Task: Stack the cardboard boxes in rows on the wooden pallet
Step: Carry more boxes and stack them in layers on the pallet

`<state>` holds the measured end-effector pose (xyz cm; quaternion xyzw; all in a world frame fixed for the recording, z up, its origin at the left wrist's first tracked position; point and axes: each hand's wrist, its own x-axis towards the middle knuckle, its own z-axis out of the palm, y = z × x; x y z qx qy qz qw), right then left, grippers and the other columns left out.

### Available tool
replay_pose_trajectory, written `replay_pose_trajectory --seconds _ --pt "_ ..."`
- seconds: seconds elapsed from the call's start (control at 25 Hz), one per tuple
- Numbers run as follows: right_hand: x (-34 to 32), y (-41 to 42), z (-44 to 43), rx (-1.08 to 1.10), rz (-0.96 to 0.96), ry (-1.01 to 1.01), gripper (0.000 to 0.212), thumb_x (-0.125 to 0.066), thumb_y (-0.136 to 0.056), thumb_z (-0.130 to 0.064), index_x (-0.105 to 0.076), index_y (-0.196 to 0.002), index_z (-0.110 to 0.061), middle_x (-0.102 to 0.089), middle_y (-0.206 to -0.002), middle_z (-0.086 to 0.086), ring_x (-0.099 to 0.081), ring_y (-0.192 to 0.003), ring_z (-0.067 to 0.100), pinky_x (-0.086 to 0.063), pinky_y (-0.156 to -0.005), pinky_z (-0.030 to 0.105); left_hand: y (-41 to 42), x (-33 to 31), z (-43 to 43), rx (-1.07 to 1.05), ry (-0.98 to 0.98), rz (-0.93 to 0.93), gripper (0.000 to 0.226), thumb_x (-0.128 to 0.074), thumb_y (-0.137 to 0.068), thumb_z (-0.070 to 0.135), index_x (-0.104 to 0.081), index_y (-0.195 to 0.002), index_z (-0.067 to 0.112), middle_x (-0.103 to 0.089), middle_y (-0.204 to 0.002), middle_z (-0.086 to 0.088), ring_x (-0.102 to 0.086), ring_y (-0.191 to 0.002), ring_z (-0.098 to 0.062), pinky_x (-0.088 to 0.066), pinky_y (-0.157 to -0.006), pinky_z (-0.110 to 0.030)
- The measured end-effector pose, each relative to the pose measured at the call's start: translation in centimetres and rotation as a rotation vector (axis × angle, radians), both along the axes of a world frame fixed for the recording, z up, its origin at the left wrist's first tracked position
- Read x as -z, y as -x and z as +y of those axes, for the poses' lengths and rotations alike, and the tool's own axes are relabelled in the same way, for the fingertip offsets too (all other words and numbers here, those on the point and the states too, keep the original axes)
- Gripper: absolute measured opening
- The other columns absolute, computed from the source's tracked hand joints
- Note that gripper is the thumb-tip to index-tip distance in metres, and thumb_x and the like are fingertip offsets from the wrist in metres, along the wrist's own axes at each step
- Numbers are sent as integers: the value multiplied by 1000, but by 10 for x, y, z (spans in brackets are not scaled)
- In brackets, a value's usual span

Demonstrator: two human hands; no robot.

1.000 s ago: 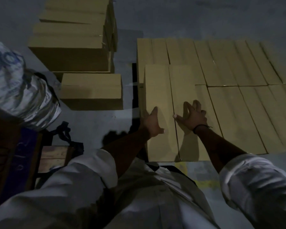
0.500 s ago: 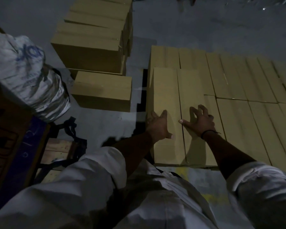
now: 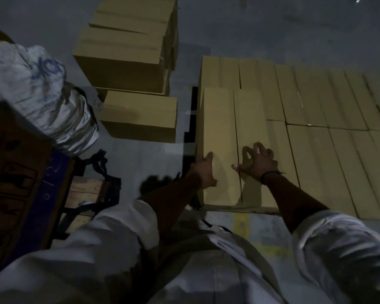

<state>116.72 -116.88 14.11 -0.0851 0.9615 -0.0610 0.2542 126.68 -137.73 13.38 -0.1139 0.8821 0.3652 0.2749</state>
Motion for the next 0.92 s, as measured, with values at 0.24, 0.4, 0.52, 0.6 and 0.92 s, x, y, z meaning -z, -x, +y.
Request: replay_pose_trajectory --seconds 0.24,0.4,0.52,0.6,0.92 --pt "-10 -56 26 -24 -74 -5 91 -65 -76 -76 -29 -153 -40 -4 -167 -3 -8 -150 36 -25 -113 60 -36 -4 -15 -22 -16 95 92 -74 -89 9 -14 -159 6 -56 -138 -25 -56 -124 -35 -41 -93 -18" --pt "5 -87 68 106 -70 12 85 -65 -80 -71 -31 -151 -40 -5 -167 -1 -10 -149 41 -30 -111 60 -48 -3 -5 -23 -38 97 90 -78 -86 19 -26 -159 20 -46 -151 -10 -47 -136 -30 -44 -110 -42" --pt "17 -101 89 90 -41 102 84 -68 -82 -65 -33 -153 -36 -6 -167 3 -19 -148 40 -36 -113 54 -64 3 9 28 60 105 98 -81 -80 42 -25 -159 23 -39 -155 -7 -42 -138 -29 -41 -111 -41" --pt "20 -105 91 57 17 149 78 -68 -85 -61 -38 -152 -33 -10 -167 7 -25 -147 38 -36 -115 48 -75 9 19 73 127 117 106 -81 -74 54 -26 -158 23 -35 -156 -9 -42 -136 -30 -42 -108 -40" --pt "35 -119 103 -143 179 85 73 -63 -89 -61 -38 -152 -35 -21 -164 8 -28 -141 42 -36 -113 51 -87 25 34 137 300 266 93 -84 -79 20 -32 -156 18 -46 -147 -17 -48 -131 -33 -45 -105 -40"
